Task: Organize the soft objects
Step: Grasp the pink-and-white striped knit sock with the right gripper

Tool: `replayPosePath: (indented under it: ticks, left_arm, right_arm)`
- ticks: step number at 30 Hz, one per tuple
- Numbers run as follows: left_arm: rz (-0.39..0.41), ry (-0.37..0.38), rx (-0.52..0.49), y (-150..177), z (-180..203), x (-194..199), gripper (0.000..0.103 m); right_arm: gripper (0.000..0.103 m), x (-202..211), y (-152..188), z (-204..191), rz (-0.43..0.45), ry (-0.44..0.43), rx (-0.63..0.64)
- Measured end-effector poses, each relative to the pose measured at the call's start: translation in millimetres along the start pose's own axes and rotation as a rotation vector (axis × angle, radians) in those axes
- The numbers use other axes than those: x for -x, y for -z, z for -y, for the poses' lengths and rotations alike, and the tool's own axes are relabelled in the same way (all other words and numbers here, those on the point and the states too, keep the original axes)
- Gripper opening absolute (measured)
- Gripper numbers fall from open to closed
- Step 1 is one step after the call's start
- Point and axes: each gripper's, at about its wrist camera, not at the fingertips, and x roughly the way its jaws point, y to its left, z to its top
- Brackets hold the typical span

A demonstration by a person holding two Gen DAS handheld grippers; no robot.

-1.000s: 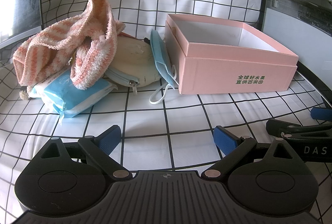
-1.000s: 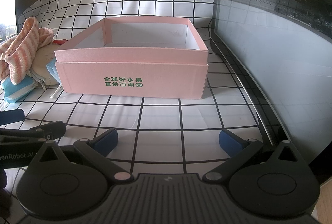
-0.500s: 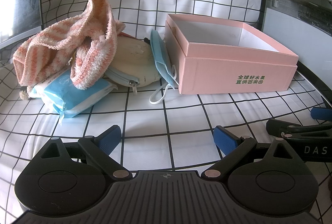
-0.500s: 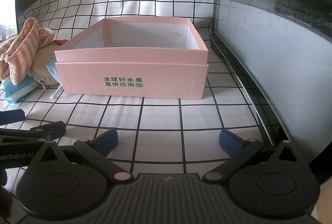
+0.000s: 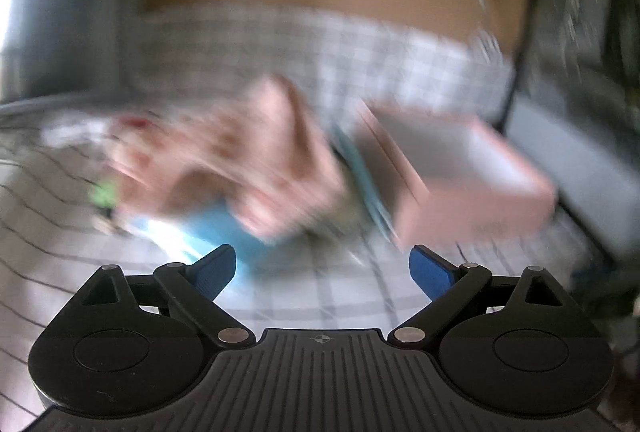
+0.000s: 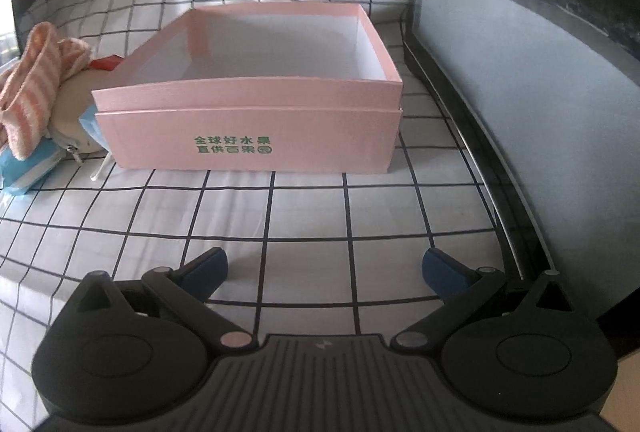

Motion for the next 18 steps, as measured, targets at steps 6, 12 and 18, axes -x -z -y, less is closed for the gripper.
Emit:
replayPosePath:
  ticks: [6, 12, 18]
  left_arm:
    - [0.043, -0.071, 0.144, -40, -110, 59, 0.097]
    - [0.005, -0.174, 0.315, -29, -211, 90, 0.097]
    - [-0.053, -0.129, 0.415, 1, -251, 99, 0.096]
  right_arm:
    - [0.082, 20, -23, -28, -0.019, -0.039, 0.061]
    - [0.088, 75, -62, -130, 0.295, -0.115, 0.161]
    - [0.088, 42, -114, -247, 0.251, -0.212, 0.221]
